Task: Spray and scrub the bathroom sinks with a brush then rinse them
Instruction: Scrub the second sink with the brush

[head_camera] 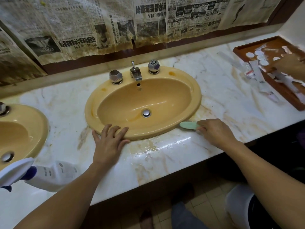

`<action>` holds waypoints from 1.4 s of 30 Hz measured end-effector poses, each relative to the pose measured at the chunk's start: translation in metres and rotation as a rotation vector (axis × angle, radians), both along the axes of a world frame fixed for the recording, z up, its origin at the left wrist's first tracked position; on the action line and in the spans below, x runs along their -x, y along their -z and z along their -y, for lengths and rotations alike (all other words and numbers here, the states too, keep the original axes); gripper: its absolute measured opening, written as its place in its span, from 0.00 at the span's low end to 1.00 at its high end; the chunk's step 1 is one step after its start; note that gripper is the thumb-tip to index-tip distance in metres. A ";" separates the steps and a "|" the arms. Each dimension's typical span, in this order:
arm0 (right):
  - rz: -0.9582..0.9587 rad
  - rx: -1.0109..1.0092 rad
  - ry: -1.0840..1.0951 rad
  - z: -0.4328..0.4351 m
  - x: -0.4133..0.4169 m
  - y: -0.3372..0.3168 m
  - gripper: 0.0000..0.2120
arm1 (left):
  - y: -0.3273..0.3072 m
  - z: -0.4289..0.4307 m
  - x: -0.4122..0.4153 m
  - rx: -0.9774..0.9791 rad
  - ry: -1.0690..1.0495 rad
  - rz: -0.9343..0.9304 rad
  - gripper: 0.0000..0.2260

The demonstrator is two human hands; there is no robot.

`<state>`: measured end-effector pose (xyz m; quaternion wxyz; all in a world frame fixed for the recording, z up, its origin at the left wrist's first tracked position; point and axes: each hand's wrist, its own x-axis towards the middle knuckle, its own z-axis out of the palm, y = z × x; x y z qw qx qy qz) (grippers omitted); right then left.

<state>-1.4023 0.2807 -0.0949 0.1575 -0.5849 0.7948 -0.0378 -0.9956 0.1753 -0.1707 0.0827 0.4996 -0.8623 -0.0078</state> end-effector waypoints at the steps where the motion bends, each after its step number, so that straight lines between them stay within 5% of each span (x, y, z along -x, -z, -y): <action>1: 0.042 0.017 0.024 -0.002 -0.008 -0.003 0.16 | 0.000 0.000 0.000 -0.004 -0.004 0.004 0.23; 7: 0.255 0.119 -0.034 -0.002 -0.102 -0.007 0.12 | -0.001 0.000 0.001 -0.024 -0.028 0.015 0.24; 12: 0.160 0.082 -0.077 0.024 -0.174 -0.010 0.11 | -0.002 -0.004 0.001 -0.031 -0.095 -0.055 0.25; 20: 0.156 0.110 0.300 0.008 -0.094 -0.013 0.12 | 0.001 -0.001 -0.001 -0.033 -0.086 -0.094 0.26; 27: 0.085 0.076 0.015 0.013 -0.177 -0.007 0.07 | 0.001 0.001 -0.002 -0.006 -0.028 -0.060 0.25; 36: 0.051 0.134 0.301 0.009 -0.071 -0.006 0.11 | -0.003 0.001 0.000 -0.026 0.016 -0.027 0.22; 42: 0.082 0.126 0.084 0.009 -0.127 -0.002 0.08 | -0.014 0.017 -0.003 -0.071 0.098 0.032 0.28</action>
